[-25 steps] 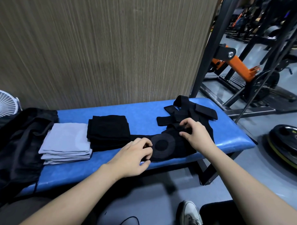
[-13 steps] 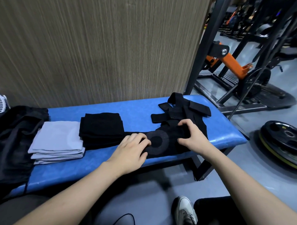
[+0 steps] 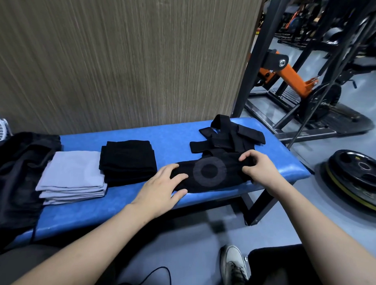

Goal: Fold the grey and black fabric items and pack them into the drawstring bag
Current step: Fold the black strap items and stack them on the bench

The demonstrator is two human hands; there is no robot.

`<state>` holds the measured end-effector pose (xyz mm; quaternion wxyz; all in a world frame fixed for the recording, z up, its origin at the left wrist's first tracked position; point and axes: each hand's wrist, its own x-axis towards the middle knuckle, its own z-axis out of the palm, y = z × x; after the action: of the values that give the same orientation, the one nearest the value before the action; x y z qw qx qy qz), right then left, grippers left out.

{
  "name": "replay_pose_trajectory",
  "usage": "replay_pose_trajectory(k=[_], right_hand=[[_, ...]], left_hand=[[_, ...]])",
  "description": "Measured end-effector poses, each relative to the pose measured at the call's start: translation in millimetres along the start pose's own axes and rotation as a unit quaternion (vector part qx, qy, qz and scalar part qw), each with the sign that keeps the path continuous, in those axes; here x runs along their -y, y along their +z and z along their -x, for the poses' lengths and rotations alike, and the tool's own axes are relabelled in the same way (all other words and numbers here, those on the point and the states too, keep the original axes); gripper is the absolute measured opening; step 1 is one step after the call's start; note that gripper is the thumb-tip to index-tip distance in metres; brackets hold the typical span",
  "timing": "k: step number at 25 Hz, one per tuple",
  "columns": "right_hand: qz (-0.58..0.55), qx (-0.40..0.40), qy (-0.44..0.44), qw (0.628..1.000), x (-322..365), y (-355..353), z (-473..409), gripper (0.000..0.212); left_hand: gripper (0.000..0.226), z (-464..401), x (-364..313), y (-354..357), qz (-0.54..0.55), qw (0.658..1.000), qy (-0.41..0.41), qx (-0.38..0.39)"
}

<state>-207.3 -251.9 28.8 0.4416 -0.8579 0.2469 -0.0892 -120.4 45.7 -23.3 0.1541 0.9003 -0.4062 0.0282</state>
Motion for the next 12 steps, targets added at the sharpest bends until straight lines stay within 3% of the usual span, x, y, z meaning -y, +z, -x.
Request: replay_pose_trajectory(k=[6,12], right_hand=[[-0.058,-0.004,-0.072,0.996,17,4,8,0.035],[-0.058,0.044,-0.192,0.979,39,30,16,0.048]], left_hand=[[0.035,2,0,-3,0.097,0.994,-0.039,-0.023],[0.055,3,0,-7,0.138,0.988,-0.060,-0.030]])
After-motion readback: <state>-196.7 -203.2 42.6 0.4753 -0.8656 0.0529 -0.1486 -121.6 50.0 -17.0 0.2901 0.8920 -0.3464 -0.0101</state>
